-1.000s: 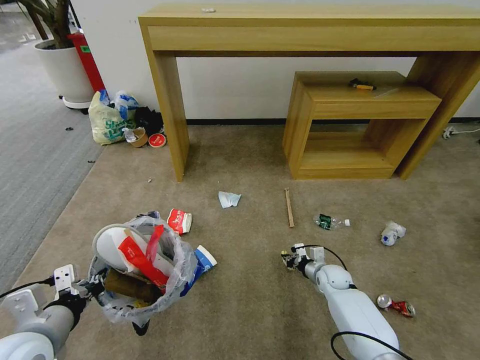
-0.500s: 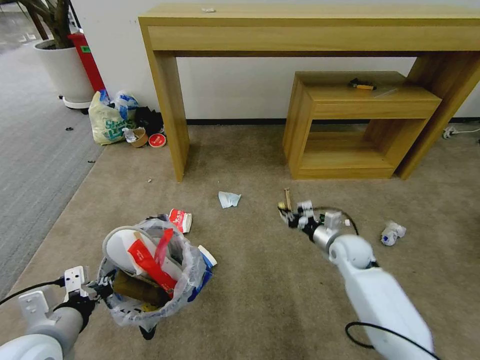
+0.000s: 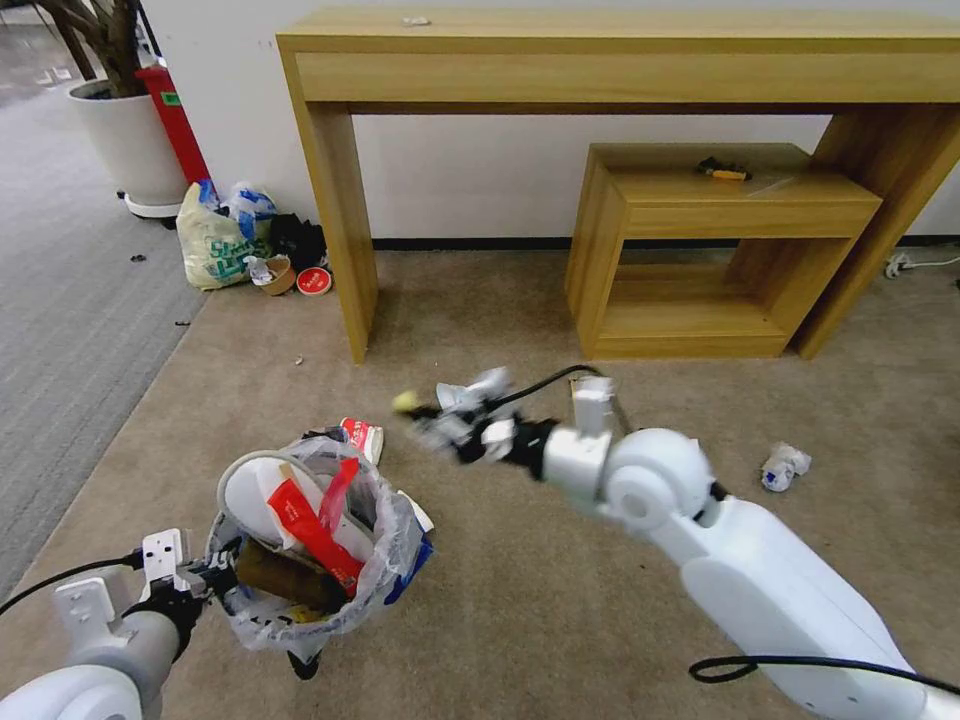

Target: Pick up the trash bin and place the garbage on the floor into it.

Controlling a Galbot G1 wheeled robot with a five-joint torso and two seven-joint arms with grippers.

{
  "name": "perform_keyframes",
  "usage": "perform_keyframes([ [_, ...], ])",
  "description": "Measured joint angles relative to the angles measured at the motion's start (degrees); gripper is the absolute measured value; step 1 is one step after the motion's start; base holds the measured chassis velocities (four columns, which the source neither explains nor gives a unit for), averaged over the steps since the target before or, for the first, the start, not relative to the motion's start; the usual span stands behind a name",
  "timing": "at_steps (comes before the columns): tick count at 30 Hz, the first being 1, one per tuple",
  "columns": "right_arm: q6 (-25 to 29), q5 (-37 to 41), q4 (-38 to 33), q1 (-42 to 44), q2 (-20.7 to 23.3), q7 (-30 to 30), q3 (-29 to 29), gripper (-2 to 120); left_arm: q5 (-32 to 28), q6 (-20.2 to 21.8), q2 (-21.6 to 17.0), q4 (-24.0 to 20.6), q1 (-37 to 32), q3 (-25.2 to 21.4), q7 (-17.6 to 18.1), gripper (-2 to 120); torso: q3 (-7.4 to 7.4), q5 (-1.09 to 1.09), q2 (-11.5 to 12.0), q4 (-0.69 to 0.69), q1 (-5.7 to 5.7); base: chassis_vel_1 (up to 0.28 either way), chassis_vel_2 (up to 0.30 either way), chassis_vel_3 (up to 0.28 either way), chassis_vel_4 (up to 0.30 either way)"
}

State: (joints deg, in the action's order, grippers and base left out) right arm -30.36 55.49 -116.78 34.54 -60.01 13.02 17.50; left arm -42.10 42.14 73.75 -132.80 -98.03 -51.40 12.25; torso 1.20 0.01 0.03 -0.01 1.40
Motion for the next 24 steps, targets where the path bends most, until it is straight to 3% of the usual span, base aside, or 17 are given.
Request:
perform_keyframes([
  [5,-1.0,0.3,1.1,-2.0,-2.7,-1.6,6.1,0,0.0,0.0,0.1,-0.3,0.3,0.1,0.4,0,0.00,0.00,0.0,0.01,0.00,0.000,0.000,0.000,0.000],
  [11,-2.0,-1.8,2.3,-2.2,-2.4,-3.2,8.5,0,-0.3,0.0,0.2,-0.3,0.5,-0.1,0.5,0,0.00,-0.01,0.0,-0.03,0.00,0.000,0.000,0.000,0.000],
  [14,-4.9,-1.6,2.4,-2.6,-2.8,-6.7,9.9,15,-0.5,0.0,0.2,0.1,1.0,-0.1,0.6,0,0.00,0.00,0.0,0.00,0.00,0.000,0.000,0.000,0.000],
  [24,-5.4,-1.8,2.6,-1.6,-2.1,-9.3,9.7,46,-1.7,0.0,-0.3,0.6,2.2,0.0,1.5,0,0.00,-0.01,0.0,-0.01,0.00,0.000,0.000,0.000,0.000],
])
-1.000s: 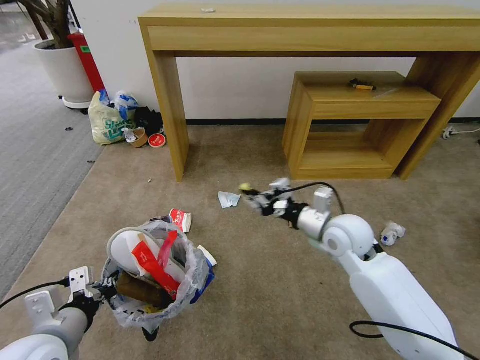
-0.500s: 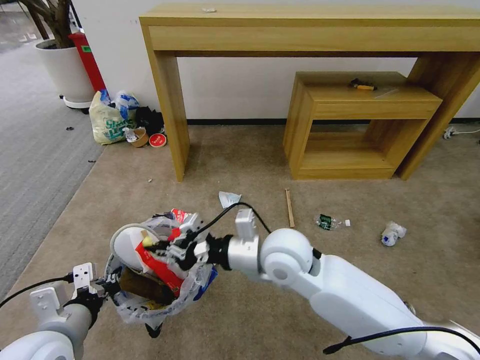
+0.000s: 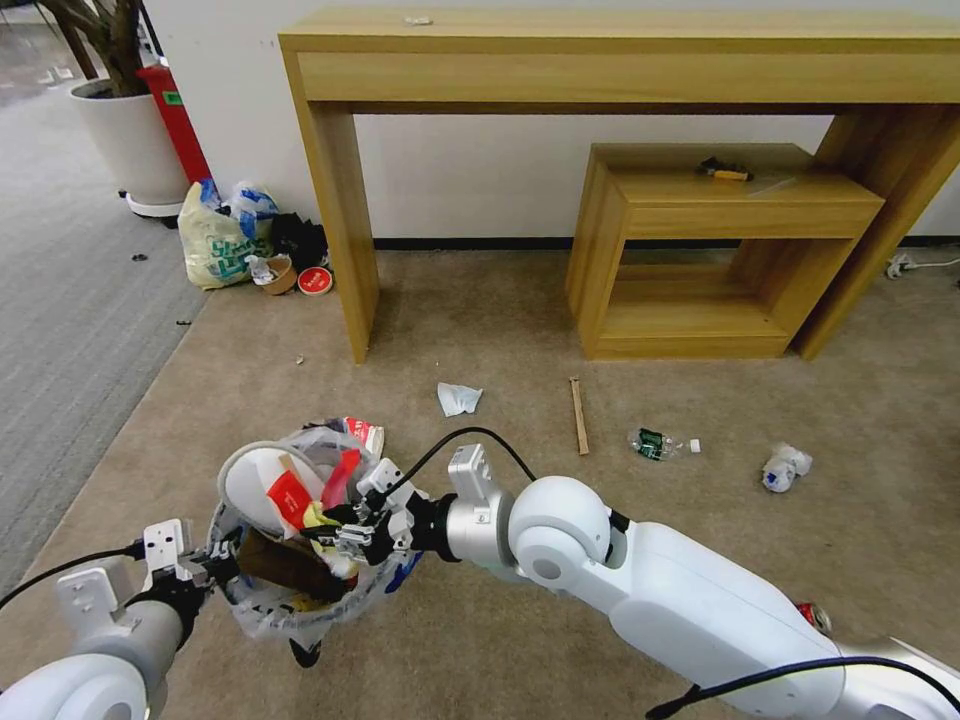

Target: Pick up the trash bin and place the garbage on the floor into it.

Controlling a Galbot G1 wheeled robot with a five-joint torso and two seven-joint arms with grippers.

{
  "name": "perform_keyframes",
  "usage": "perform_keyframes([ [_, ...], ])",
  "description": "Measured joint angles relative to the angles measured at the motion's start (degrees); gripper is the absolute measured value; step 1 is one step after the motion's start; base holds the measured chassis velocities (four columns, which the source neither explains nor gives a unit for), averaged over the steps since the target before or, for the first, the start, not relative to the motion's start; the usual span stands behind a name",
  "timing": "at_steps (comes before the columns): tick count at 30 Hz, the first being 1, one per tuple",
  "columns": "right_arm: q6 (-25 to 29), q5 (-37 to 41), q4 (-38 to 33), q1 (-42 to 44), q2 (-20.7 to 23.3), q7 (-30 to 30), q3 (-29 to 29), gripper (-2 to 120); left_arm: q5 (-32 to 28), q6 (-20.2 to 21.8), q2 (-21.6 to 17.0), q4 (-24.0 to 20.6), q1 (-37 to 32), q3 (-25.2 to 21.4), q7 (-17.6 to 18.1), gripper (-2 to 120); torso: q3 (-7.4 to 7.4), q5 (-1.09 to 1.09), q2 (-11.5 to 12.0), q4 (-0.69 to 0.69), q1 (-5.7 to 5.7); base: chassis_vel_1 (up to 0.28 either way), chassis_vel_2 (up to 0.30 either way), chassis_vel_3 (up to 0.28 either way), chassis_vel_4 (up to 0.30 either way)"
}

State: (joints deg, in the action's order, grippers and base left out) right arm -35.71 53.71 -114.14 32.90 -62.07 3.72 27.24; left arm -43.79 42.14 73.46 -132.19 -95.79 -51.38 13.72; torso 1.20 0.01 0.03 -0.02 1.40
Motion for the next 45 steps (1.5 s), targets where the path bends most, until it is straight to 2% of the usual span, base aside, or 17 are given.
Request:
perform_keyframes([
  [4,1.1,-0.4,-0.1,0.3,-0.1,-0.5,-2.0,67,-0.1,0.0,-0.1,0.1,0.1,0.1,0.0,0,0.00,0.00,0.0,0.01,0.00,0.000,0.000,0.000,0.000],
  [8,1.6,-0.7,-1.1,0.7,-0.1,-0.6,-3.8,75,-0.1,0.0,-0.1,0.4,0.1,0.1,0.0,0,0.00,0.00,0.0,0.01,0.00,0.000,0.000,0.000,0.000],
  [11,2.6,-2.4,-4.2,3.4,1.7,-0.6,-10.8,92,0.0,0.0,0.1,1.0,0.0,-0.1,-0.1,0,0.00,-0.01,0.0,0.00,0.00,0.000,0.000,0.000,0.000],
  [12,2.6,-2.4,-4.2,3.4,1.7,-0.6,-10.8,92,0.0,0.0,0.1,1.0,0.0,-0.1,-0.1,0,0.00,-0.01,0.0,0.00,0.00,0.000,0.000,0.000,0.000],
  [14,3.9,-5.8,-5.1,7.2,3.8,0.5,-17.0,98,0.0,0.0,0.3,1.1,-0.2,-0.3,-0.6,0,0.00,0.00,0.0,0.01,0.00,0.000,0.000,0.000,0.000],
  [15,5.4,-8.0,-4.8,9.7,4.8,0.2,-19.5,99,0.1,0.0,0.3,1.2,-0.2,-0.4,-0.8,0,0.00,-0.01,0.0,-0.01,0.00,0.000,0.000,0.000,0.000],
  [18,6.9,-10.3,-4.1,12.0,5.5,-0.4,-21.6,99,0.1,0.0,0.3,1.2,-0.3,-0.5,-0.9,0,0.00,-0.01,0.0,0.00,0.00,0.000,0.000,0.000,0.000],
  [21,11.7,-19.7,-1.9,21.4,6.4,0.9,-32.7,100,-0.1,0.0,0.3,0.7,-0.5,-0.7,-1.1,0,0.00,-0.02,0.0,-0.01,0.00,0.000,0.000,0.000,0.000],
  [22,11.7,-19.7,-1.9,21.4,6.4,0.9,-32.7,100,-0.1,0.0,0.3,0.7,-0.5,-0.7,-1.1,0,0.00,-0.02,0.0,-0.01,0.00,0.000,0.000,0.000,0.000],
  [25,15.3,-25.2,-1.0,29.0,5.3,4.3,-43.3,100,-0.2,0.0,0.4,0.3,-1.0,-1.0,-1.8,0,0.00,-0.03,0.0,0.01,0.00,0.000,0.000,0.000,0.000],
  [26,15.3,-25.2,-1.0,29.0,5.3,4.3,-43.3,100,-0.2,0.0,0.4,0.3,-1.0,-1.0,-1.8,0,0.00,-0.03,0.0,0.01,0.00,0.000,0.000,0.000,0.000],
  [30,16.8,-27.3,-1.8,39.2,3.4,7.1,-54.6,100,0.0,0.0,0.7,0.2,-1.7,-1.3,-2.4,0,0.00,-0.03,0.0,-0.02,0.00,0.000,0.000,0.000,0.000],
  [35,17.9,-27.8,-2.8,44.6,2.8,8.8,-60.2,100,0.0,0.0,0.6,0.1,-1.7,-1.2,-2.5,0,-0.01,-0.01,0.0,0.00,0.00,0.000,0.000,0.000,0.000],
  [45,18.2,-27.3,-4.0,47.4,3.2,10.8,-64.1,100,0.8,0.0,1.1,-1.0,-3.0,-1.2,-3.2,0,0.00,0.00,0.0,0.01,0.00,-0.028,-0.029,0.027,0.027],
])
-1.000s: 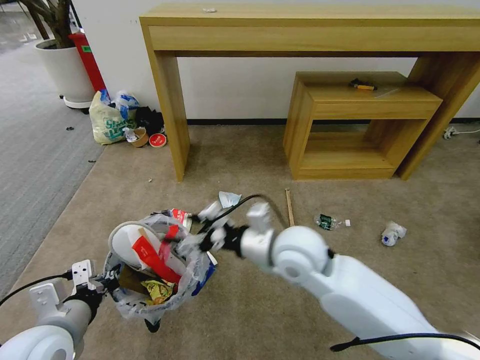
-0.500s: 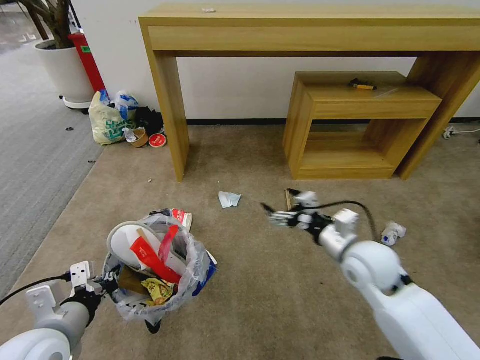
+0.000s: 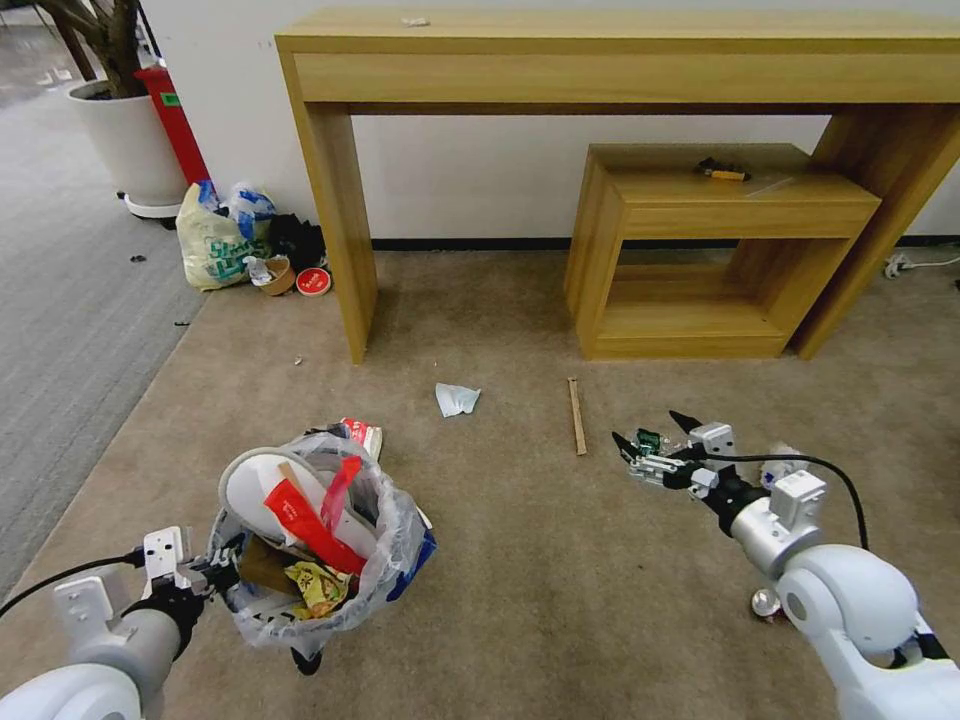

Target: Pick up the trash bin and place the garbage on the floor into it.

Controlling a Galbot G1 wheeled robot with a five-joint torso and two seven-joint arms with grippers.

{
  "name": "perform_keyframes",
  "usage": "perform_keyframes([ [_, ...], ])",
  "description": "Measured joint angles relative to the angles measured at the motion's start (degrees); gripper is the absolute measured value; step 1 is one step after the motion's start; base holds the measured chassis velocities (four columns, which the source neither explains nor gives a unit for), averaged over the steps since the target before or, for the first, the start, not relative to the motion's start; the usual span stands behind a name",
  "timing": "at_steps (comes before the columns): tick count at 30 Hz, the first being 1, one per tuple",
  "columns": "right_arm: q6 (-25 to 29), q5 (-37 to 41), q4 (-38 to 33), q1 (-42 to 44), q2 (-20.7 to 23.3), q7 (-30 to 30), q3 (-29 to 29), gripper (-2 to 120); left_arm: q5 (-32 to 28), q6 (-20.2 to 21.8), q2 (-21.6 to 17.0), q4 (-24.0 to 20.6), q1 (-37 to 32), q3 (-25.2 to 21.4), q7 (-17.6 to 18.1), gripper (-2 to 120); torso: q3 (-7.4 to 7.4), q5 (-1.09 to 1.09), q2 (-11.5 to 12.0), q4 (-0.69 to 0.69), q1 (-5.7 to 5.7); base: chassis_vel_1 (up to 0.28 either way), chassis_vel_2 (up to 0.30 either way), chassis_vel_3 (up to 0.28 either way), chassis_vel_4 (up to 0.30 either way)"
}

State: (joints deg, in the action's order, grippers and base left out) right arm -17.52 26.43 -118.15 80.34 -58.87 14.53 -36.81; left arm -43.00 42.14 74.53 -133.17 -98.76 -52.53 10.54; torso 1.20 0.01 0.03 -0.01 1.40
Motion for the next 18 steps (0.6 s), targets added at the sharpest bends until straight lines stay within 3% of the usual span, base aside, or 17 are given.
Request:
perform_keyframes([
  [18,1.7,0.2,1.5,4.1,1.5,2.6,-4.4,100,1.6,0.0,1.5,-0.9,-1.7,-0.2,-2.1,0,0.00,-0.01,0.0,-0.02,0.00,-0.130,-0.130,0.125,0.126],
])
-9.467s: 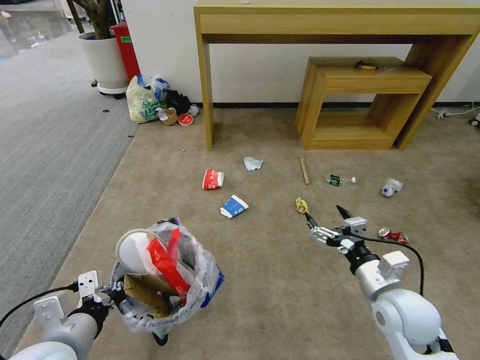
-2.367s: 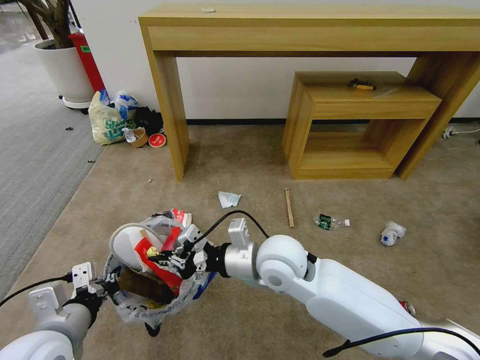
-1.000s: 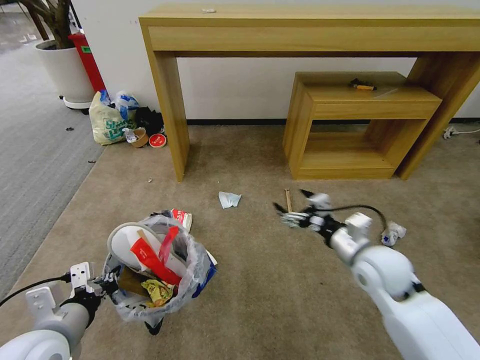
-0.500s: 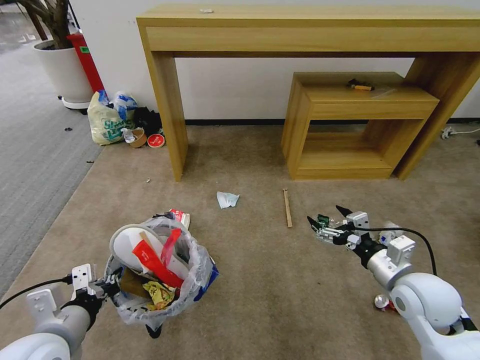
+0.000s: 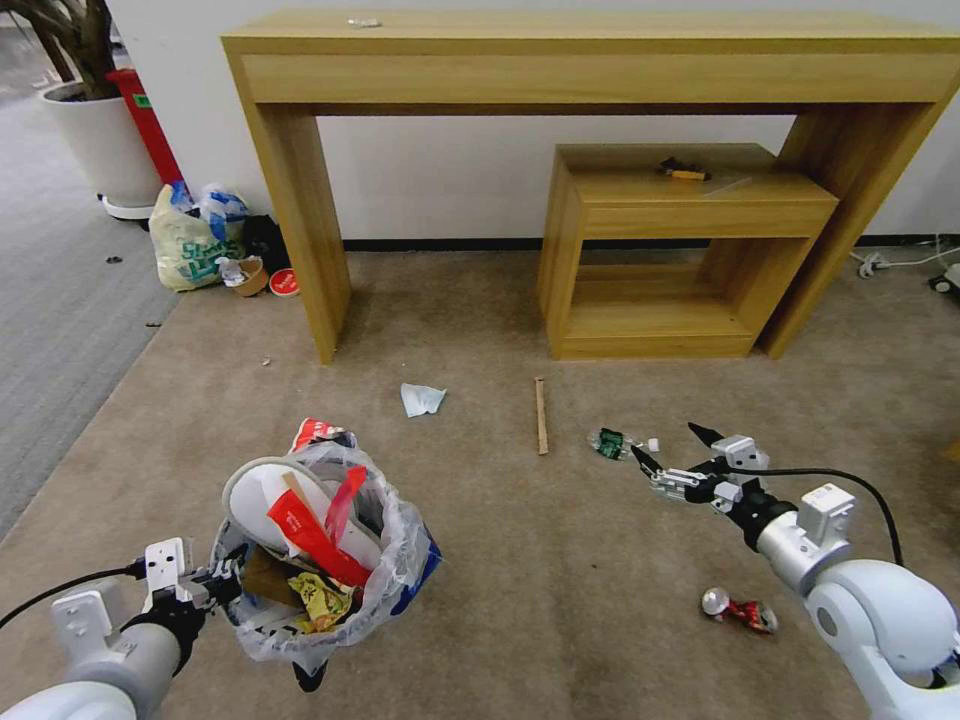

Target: Pick up the trash bin and place the garbage on the floor into it.

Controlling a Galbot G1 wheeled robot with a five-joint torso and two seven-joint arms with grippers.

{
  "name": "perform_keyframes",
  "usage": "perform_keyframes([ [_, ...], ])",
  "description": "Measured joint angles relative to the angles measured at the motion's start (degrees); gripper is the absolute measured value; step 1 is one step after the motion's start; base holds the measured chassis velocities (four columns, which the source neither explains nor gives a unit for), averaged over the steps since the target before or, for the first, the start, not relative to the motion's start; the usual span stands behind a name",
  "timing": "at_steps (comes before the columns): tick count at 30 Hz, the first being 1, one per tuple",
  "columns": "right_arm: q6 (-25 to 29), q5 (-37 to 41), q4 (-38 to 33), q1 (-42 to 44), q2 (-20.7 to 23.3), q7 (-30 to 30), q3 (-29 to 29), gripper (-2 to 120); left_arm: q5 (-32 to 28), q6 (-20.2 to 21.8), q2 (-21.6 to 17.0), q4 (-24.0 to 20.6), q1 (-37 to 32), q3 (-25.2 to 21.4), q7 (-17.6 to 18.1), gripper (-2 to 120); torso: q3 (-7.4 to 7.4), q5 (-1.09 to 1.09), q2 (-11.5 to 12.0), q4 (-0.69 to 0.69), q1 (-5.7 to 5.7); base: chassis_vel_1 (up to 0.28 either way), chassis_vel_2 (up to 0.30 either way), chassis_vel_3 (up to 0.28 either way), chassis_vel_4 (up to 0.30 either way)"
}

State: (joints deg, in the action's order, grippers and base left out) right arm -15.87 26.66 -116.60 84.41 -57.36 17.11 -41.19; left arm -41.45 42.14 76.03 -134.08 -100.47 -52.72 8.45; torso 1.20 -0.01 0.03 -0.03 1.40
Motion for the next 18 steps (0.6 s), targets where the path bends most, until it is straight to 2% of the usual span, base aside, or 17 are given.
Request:
perform_keyframes([
  [3,1.5,-0.9,2.0,1.0,0.7,0.1,-0.8,100,0.2,0.0,0.3,-0.1,-0.2,0.0,-0.3,0,0.00,0.01,0.0,0.01,0.00,-0.125,-0.122,0.130,0.126],
  [4,2.8,-3.4,3.8,1.3,1.1,0.9,-1.5,100,0.4,0.0,0.4,-0.2,-0.3,0.0,-0.5,0,0.00,-0.01,0.0,0.02,0.00,-0.122,-0.113,0.095,0.113],
  [6,5.6,-8.5,7.7,2.0,2.2,5.1,-3.4,100,0.6,0.0,0.6,-0.2,-0.5,0.0,-0.8,0,0.00,-0.02,0.0,0.01,0.00,-0.065,-0.062,0.073,0.100],
  [10,7.8,-10.3,11.6,3.0,3.6,8.9,-4.5,100,0.7,0.0,0.7,-0.2,-0.6,0.0,-1.0,0,0.00,0.00,0.0,0.00,0.00,-0.023,-0.033,0.015,0.031],
  [13,11.5,-12.6,18.5,3.3,5.8,14.0,-5.0,100,0.8,0.0,0.7,-0.2,-0.9,-0.2,-1.2,0,0.00,0.01,0.0,0.02,0.00,0.000,0.000,0.000,0.000],
  [15,12.2,-13.2,20.7,3.5,6.5,15.4,-5.0,100,0.8,0.0,0.8,-0.2,-1.0,-0.2,-1.4,0,0.00,0.00,0.0,0.03,0.00,0.000,0.000,0.000,0.000],
  [18,13.6,-14.5,28.5,3.3,7.9,19.1,-4.7,100,1.1,0.0,1.2,-0.1,-1.2,-0.3,-1.7,0,0.00,0.01,0.0,0.00,0.00,0.000,0.000,0.000,0.000],
])
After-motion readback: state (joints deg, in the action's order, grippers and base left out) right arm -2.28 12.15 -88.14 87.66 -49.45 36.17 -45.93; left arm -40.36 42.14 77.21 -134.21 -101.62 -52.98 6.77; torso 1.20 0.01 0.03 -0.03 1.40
